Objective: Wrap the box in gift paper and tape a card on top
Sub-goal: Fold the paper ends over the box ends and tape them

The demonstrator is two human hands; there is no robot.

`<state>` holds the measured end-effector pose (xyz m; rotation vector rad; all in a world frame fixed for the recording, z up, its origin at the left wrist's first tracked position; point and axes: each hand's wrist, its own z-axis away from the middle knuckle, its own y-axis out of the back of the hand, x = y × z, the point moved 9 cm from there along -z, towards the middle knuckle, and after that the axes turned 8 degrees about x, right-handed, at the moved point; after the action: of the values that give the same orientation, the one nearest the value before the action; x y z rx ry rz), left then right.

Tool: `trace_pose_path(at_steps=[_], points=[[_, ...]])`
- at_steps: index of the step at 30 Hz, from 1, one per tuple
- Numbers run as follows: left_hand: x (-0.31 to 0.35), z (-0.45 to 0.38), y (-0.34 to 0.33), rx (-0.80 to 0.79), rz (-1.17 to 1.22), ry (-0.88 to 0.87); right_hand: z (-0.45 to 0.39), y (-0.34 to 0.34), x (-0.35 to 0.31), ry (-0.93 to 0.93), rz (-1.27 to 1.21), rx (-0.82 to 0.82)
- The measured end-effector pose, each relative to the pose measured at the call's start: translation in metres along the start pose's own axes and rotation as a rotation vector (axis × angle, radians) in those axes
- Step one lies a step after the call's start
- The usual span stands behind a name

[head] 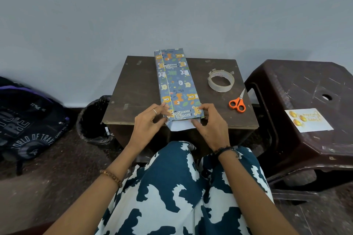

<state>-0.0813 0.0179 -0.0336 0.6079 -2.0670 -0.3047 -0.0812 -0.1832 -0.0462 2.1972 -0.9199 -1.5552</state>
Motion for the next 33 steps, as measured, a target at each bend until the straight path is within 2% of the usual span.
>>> trace_pose_path(at_steps=[3, 8, 11, 14, 16, 19, 22, 27, 33], points=[[-0.001, 0.000, 0.000, 0.002, 0.010, -0.004, 0.000, 0.003, -0.004, 0.021, -0.022, 0.053], [-0.002, 0.000, 0.001, 0.004, 0.059, 0.011, 0.004, 0.002, -0.007, 0.045, -0.038, -0.070], [-0.001, 0.001, -0.001, 0.003, 0.058, -0.002, 0.005, 0.003, -0.007, 0.048, -0.055, -0.086], [-0.001, 0.003, -0.002, -0.017, 0.004, -0.015, 0.007, 0.001, -0.011, 0.092, 0.037, -0.037], [-0.003, 0.002, -0.004, -0.059, -0.017, 0.025, 0.008, -0.002, -0.017, 0.147, 0.097, 0.051], [-0.007, 0.000, -0.004, -0.107, -0.049, 0.048, 0.012, -0.011, -0.035, 0.319, 0.234, 0.190], [-0.010, -0.002, -0.004, -0.141, -0.053, 0.092, 0.016, -0.021, -0.053, 0.456, 0.343, 0.254], [-0.012, -0.003, -0.005, -0.136, -0.023, 0.108, 0.017, -0.031, -0.067, 0.500, 0.347, 0.286], [-0.016, -0.004, -0.007, -0.187, 0.144, 0.197, 0.014, -0.030, -0.069, 0.512, 0.295, 0.253]])
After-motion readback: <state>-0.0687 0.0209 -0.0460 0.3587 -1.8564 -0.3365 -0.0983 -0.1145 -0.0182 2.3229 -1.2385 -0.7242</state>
